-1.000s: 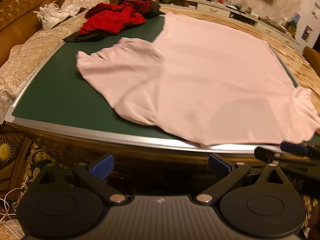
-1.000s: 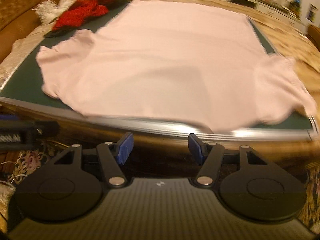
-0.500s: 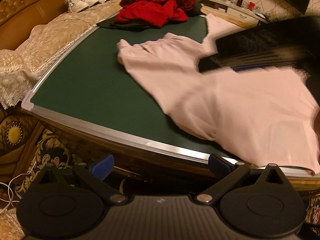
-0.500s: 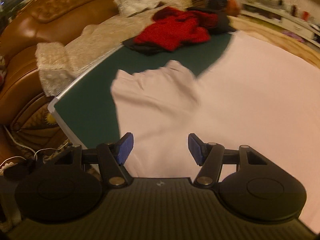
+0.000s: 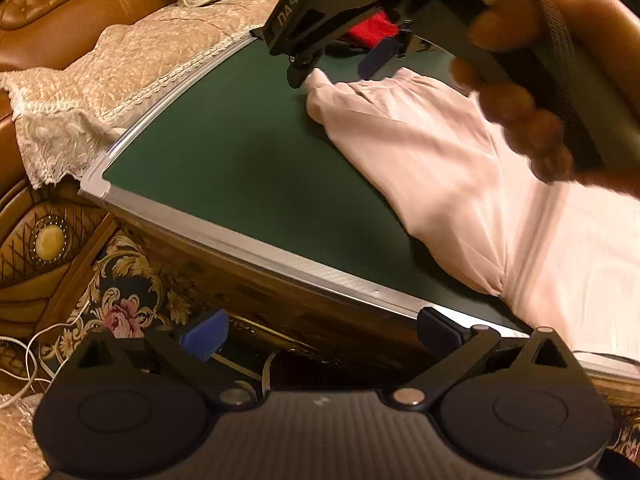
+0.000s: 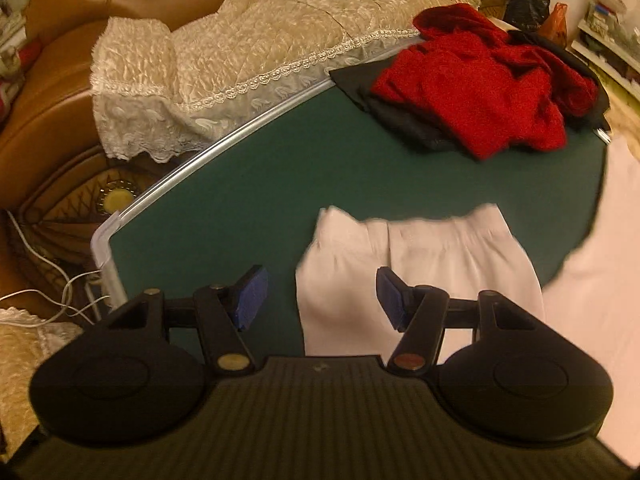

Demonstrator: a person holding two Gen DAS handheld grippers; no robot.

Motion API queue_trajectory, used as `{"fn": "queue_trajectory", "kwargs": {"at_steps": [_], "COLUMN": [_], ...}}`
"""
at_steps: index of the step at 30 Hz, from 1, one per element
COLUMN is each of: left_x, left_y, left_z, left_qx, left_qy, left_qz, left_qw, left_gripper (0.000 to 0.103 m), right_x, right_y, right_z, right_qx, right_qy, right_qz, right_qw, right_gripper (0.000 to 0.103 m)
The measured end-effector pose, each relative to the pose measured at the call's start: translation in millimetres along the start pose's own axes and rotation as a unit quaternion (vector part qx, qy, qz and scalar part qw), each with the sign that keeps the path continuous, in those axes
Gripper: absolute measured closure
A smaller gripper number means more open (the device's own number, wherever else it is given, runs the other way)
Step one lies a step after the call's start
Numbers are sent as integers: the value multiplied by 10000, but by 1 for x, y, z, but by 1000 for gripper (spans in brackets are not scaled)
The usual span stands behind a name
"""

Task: Fold clothes
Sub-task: 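Move the right gripper to the blouse side edge and pinch it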

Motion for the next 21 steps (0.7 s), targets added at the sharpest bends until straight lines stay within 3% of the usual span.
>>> {"fn": "queue_trajectory", "kwargs": {"at_steps": [12,14,16,21], "left_x": [-23,-27,-29,-30], "left_y": [3,3,5,5], "left_z": [-3,-3,-4,-2], "left_qx": [-94,-101,-130,-116], "left_qy": [-200,-243,-298,-301], "left_qz": [164,162,157,159], "left_qw": [9996,9995,9993,9994], "left_gripper": [0,0,0,0], "right_x": [-18,-17,-16,-11], "right_y": [39,42,45,50], "right_z": [18,18,18,18], "right_qx": [-467,-517,-567,-654], "right_qy": [-101,-88,-75,-32], "right_qz": [-469,-485,-501,-531], "right_qw": [9978,9974,9971,9964], "right_gripper": [35,48,71,89]}}
Point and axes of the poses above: each gripper's, at about its wrist camera, not at the fingertips, and y roughly the way its jaws point, x to its right, z to its top, the point moved 2 cm from there along y, roughly the way its jaws point, and after that the axes turned 3 degrees about -x, right-handed, at the moved point
